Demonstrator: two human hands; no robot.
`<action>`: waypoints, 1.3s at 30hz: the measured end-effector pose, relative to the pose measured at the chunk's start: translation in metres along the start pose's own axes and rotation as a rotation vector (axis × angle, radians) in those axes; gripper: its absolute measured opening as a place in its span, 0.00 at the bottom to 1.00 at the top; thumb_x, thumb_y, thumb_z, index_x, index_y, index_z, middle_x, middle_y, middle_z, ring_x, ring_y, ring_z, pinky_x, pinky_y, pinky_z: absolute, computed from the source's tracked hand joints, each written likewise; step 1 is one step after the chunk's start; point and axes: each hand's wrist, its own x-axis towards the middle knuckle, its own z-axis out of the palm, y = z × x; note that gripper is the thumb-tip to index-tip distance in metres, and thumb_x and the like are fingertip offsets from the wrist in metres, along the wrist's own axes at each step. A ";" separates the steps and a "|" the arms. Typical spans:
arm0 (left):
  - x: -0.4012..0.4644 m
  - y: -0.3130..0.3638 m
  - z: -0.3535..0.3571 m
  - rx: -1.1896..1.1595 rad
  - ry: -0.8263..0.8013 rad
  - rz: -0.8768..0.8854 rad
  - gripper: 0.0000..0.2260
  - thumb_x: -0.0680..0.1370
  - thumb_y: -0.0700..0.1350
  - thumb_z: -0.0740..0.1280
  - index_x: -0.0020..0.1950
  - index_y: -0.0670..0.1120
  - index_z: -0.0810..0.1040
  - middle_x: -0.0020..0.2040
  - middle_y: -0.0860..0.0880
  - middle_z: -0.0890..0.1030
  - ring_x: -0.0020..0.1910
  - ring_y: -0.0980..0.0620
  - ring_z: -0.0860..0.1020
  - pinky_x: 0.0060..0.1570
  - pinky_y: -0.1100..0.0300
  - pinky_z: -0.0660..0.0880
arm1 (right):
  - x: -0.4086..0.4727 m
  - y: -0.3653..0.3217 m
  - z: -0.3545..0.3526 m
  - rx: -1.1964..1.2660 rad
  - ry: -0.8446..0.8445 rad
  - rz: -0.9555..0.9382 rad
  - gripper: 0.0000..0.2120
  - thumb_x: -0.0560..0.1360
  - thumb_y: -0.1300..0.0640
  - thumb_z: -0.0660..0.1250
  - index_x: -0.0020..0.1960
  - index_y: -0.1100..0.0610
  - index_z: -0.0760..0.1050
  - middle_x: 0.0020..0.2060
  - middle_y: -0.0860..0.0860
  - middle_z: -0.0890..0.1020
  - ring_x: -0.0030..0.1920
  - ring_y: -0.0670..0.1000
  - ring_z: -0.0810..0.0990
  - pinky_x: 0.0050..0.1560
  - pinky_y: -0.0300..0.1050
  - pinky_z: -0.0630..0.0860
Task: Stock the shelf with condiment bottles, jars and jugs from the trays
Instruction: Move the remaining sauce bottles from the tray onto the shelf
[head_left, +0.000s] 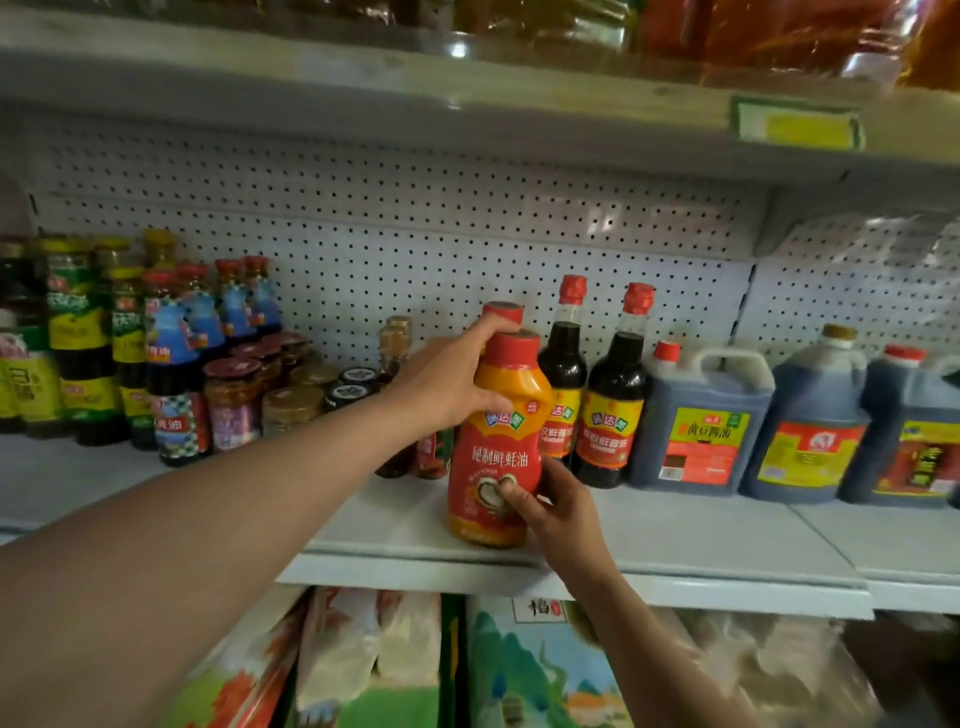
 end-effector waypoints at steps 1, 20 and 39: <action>0.004 -0.001 0.001 0.038 0.006 -0.004 0.36 0.69 0.51 0.79 0.68 0.64 0.62 0.64 0.50 0.78 0.55 0.48 0.80 0.50 0.50 0.82 | 0.004 0.004 -0.002 -0.005 -0.010 0.005 0.28 0.70 0.46 0.76 0.67 0.50 0.74 0.56 0.49 0.84 0.57 0.49 0.83 0.56 0.49 0.82; 0.048 -0.027 0.019 0.307 0.170 -0.009 0.36 0.70 0.57 0.76 0.72 0.59 0.62 0.64 0.46 0.76 0.64 0.44 0.72 0.59 0.49 0.72 | 0.054 0.033 0.006 -0.260 0.112 -0.025 0.24 0.71 0.43 0.75 0.64 0.50 0.77 0.56 0.43 0.84 0.52 0.39 0.82 0.54 0.40 0.80; 0.062 -0.034 0.024 0.293 0.198 -0.013 0.36 0.72 0.56 0.75 0.75 0.59 0.60 0.65 0.43 0.74 0.66 0.42 0.70 0.61 0.48 0.70 | 0.079 0.047 0.015 -0.428 0.309 0.090 0.28 0.67 0.37 0.76 0.57 0.55 0.79 0.53 0.50 0.84 0.49 0.49 0.82 0.49 0.43 0.79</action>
